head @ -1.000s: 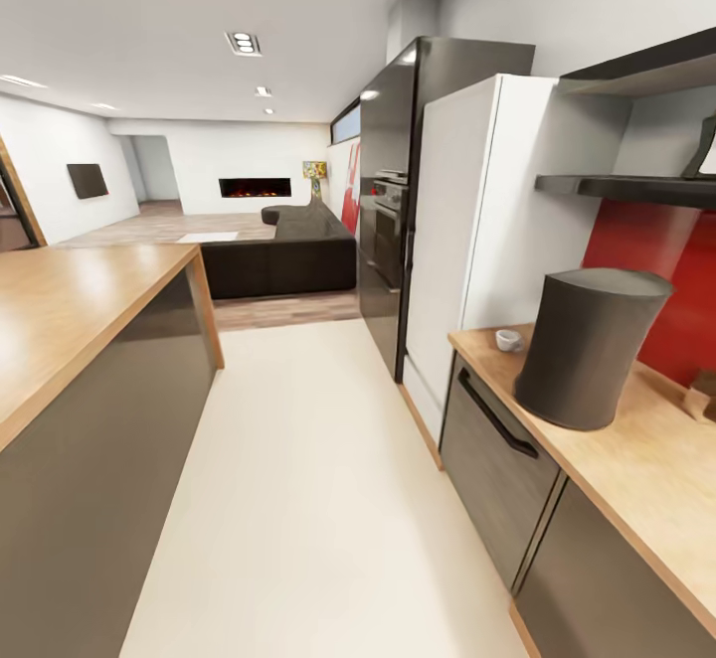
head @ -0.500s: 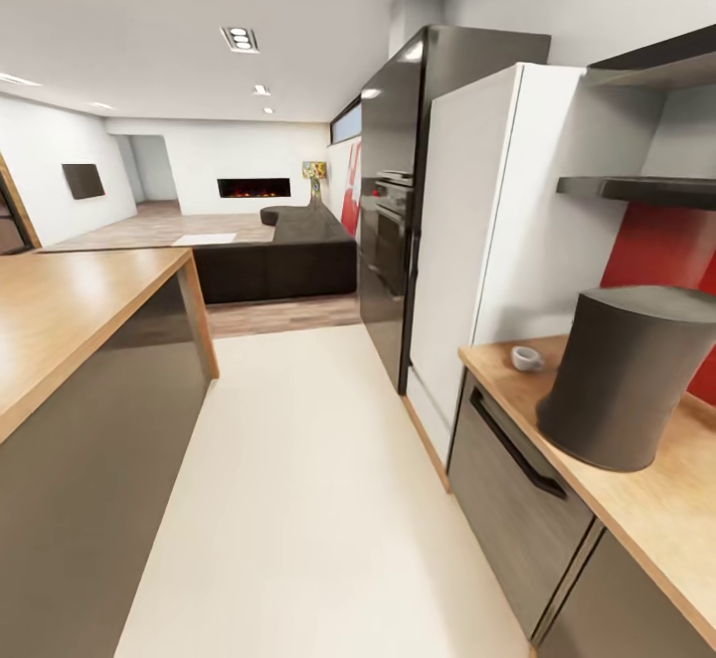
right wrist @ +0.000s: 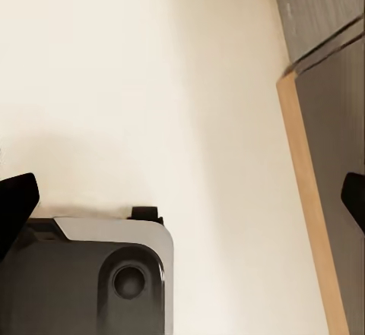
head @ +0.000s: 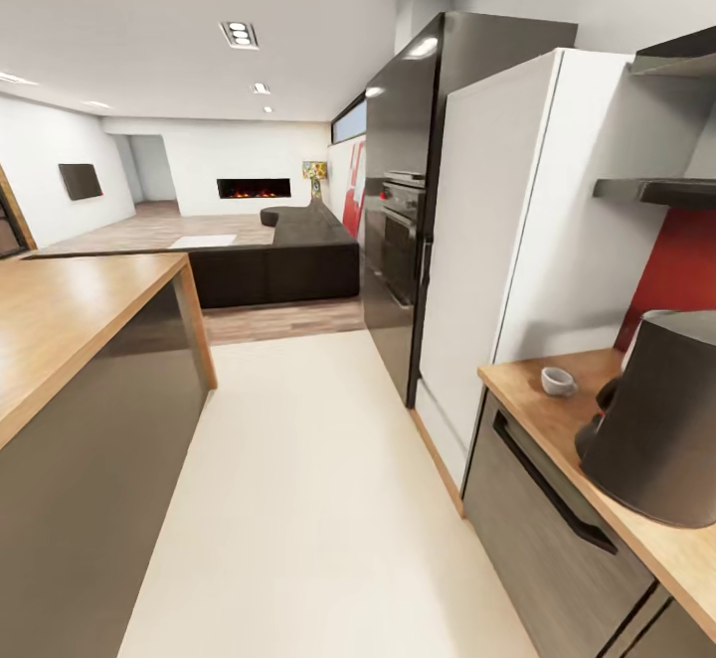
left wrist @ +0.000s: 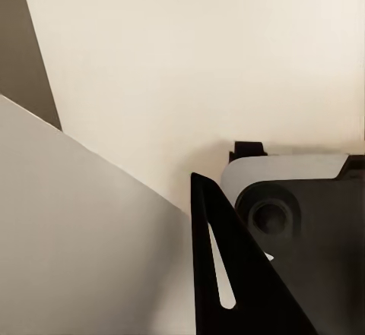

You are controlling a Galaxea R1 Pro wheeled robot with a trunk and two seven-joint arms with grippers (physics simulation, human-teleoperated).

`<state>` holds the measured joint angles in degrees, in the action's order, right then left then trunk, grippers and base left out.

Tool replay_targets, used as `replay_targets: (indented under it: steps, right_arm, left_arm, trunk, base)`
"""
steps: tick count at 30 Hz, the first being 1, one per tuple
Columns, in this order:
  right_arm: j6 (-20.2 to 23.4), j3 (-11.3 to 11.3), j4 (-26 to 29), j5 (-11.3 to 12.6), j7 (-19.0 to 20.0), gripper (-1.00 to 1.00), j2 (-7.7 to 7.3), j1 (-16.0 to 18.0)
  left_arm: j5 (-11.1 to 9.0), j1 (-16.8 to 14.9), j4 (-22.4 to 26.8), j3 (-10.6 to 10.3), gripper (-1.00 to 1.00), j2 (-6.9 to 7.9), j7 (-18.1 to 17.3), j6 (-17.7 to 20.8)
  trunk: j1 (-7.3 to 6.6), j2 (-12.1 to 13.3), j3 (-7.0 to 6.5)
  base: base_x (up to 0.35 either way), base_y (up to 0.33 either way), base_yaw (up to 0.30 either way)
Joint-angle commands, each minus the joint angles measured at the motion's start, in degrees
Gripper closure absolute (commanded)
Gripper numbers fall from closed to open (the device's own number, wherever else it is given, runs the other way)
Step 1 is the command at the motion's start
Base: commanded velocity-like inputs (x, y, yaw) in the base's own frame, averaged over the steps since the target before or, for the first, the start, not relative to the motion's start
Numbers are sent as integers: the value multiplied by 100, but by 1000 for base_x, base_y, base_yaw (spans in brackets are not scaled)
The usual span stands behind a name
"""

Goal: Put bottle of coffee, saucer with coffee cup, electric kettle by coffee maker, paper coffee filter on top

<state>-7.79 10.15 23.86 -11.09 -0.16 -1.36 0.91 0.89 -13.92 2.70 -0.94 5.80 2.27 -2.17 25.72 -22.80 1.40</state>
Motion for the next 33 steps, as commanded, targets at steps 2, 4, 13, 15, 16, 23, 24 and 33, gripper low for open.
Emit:
replay_targets:
  steps: [2,4,13,15,16,23,24,33]
  right_arm:
    - [-21,34,-4,-60,-2,-100,4,6]
    - [-21,34,-4,-60,-2,-100,4,6]
    - [-21,38,-4,-60,-2,-100,4,6]
    - [-21,39,-4,-60,-2,-100,4,6]
    - [-21,39,-4,-60,-2,-100,4,6]
    - [-21,40,-4,-60,-2,-100,4,6]
    - [-21,40,-4,-60,2,-100,4,6]
    - [-21,46,-4,-58,32,-100,4,6]
  left_arm:
    - [16,-6,-6,-11,100,0,28,-20]
    - [16,-6,-6,-11,100,0,28,-19]
    - [16,-6,-6,-12,100,0,28,-21]
    - [16,-6,-6,-12,100,0,28,-21]
    - [16,-6,-6,-12,100,0,28,-21]
    - [16,-6,-6,-12,100,0,28,-21]
    - [16,-6,-6,-13,100,0,28,-21]
    - [16,-6,-9,-14,100,-5,28,-46]
  trunk:
    - [7,-12,13]
    - [7,-12,13]
    - [7,-12,13]
    - [7,-12,13]
    - [7,-12,13]
    - [7,-12,13]
    - [7,-12,13]
    - [7,-12,-2]
  base:
    - [339,103,0]
    - [339,103,0]
    - [339,103,0]
    - [339,102,0]
    - [339,101,0]
    - [339,96,0]
    - [339,93,0]
    - [319,118,-201]
